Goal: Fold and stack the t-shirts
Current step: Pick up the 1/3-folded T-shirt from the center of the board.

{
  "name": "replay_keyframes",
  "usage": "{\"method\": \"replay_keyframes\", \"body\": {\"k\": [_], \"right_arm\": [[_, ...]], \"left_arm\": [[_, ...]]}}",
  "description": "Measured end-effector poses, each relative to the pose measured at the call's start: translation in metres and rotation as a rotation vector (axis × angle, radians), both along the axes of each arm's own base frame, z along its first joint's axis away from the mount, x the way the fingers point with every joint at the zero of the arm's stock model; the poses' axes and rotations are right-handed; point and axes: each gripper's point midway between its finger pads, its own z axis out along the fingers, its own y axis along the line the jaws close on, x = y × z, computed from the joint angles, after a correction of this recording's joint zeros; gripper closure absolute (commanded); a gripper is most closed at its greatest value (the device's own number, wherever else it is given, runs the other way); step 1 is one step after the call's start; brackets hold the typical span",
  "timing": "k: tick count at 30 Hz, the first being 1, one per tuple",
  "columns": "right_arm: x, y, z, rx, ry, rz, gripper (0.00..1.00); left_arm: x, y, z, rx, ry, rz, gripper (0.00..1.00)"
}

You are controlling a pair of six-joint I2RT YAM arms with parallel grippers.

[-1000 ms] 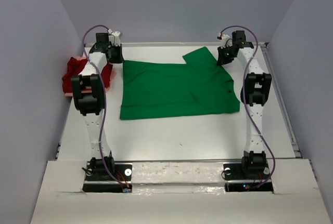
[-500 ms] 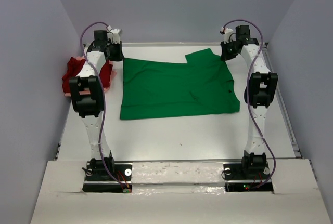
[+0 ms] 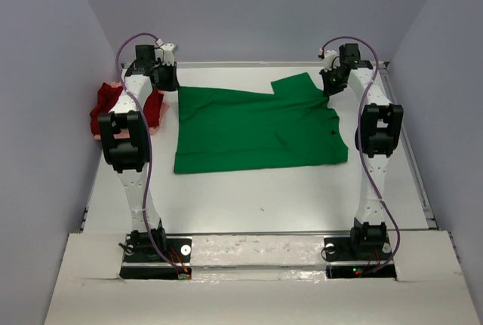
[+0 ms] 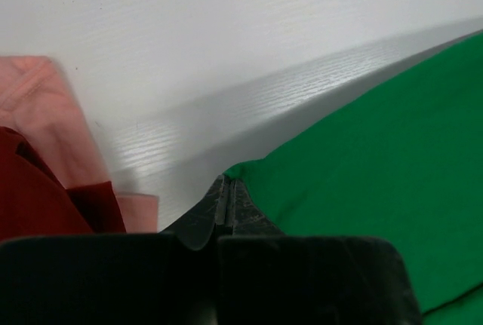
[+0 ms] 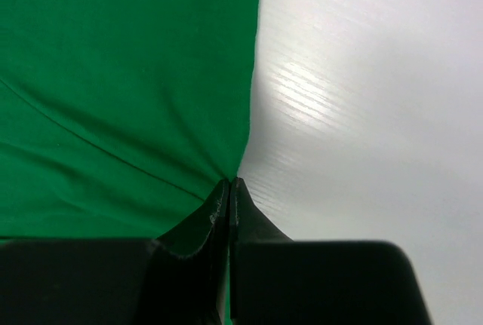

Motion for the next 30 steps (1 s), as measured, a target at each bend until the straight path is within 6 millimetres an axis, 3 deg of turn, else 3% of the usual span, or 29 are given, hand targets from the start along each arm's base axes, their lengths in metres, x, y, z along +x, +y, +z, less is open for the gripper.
{"method": "replay_keyframes", "body": {"k": [15, 20, 30], "right_arm": [[0.004, 0.002, 0.049, 0.0, -0.101, 0.017, 1.0], [0.001, 0.004, 0.054, 0.006, -0.107, 0.034, 1.0], [-0.014, 0.006, 0.044, 0.0, -0.074, 0.069, 1.0]], "left_arm": [[-0.014, 0.001, -0.014, 0.002, 0.045, -0.014, 1.0], [-0.014, 0.003, -0.006, 0.001, 0.029, -0.015, 1.0], [-0.022, 0.007, 0.006, -0.007, 0.023, -0.032, 1.0]]}}
